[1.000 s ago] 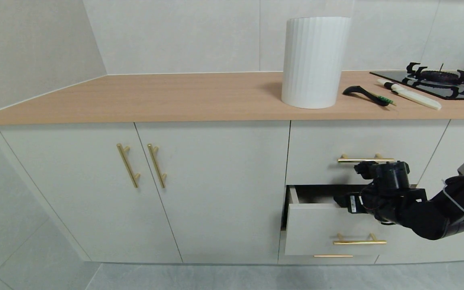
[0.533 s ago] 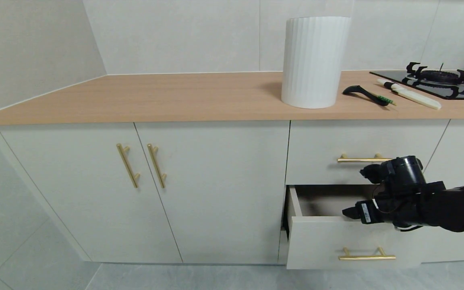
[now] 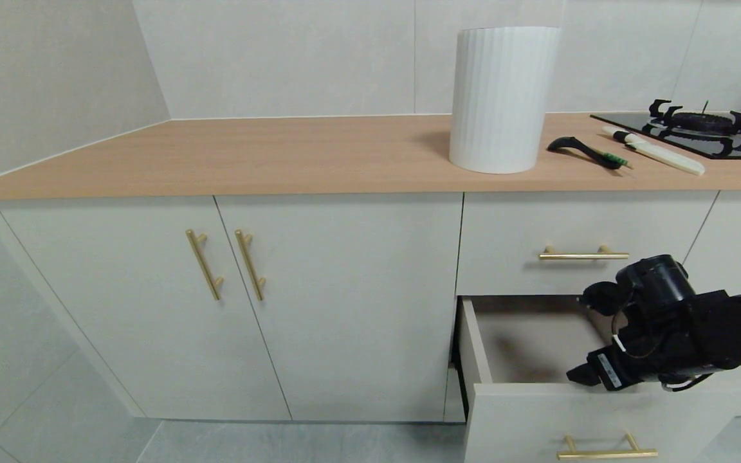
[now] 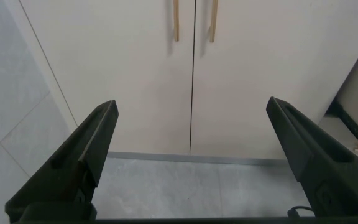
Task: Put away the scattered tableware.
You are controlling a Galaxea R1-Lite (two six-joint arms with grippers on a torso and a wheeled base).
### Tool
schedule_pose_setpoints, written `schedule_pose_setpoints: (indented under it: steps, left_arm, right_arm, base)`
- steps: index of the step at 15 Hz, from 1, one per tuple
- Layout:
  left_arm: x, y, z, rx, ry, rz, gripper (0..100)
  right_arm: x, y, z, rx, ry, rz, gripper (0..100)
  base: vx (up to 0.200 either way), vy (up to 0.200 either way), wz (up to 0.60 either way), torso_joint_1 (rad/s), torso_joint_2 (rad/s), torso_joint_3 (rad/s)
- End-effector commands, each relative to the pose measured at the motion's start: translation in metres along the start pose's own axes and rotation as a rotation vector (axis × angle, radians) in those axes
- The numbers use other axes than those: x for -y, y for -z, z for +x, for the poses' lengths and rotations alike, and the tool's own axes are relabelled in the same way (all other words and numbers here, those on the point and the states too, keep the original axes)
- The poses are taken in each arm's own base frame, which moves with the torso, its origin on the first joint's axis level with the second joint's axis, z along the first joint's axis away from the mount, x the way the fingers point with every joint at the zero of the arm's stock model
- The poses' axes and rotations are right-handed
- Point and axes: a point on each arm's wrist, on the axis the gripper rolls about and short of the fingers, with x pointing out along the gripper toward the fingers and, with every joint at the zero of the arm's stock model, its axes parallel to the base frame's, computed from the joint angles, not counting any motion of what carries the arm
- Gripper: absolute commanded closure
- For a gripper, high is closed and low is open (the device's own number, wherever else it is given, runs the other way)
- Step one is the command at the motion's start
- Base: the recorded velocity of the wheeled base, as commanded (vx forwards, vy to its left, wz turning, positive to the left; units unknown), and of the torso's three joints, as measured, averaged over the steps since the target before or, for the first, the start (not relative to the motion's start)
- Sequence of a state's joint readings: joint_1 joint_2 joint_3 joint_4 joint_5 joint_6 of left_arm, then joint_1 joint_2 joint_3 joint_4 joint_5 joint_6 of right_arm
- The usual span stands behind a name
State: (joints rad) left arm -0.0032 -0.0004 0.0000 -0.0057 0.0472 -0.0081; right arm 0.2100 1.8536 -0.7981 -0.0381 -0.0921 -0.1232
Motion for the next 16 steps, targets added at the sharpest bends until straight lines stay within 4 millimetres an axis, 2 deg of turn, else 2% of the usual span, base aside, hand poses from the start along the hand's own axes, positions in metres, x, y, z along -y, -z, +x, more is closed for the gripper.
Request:
schedule_pose_setpoints:
  steps: [1, 6, 11, 16]
  left_arm:
    - [0.0, 0.0, 0.0, 0.0, 0.0, -0.001, 0]
    - [0.0, 0.0, 0.0, 0.0, 0.0, -0.001, 0]
    - [0.0, 0.0, 0.0, 0.0, 0.0, 0.0, 0]
    - [0.0, 0.0, 0.0, 0.0, 0.0, 0.0, 0]
  right_arm:
    - [-0.002, 0.001, -0.002, -0.015, -0.005, -0.02, 0]
    - [-0.013, 0.017, -0.024, -0.159, -0.049, -0.129, 0]
    - [-0.041, 0.046, -0.045, -0.395, -0.12, -0.301, 0]
    - [-0.052, 0.049, -0.047, -0.427, -0.134, -0.346, 0]
  base:
    - [0.0, 0.0, 0.0, 0.0, 0.0, 0.0]
    - [0.0, 0.0, 0.0, 0.0, 0.0, 0.0]
    - [0.0, 0.0, 0.0, 0.0, 0.0, 0.0]
    - [0.0, 0.0, 0.0, 0.0, 0.0, 0.0]
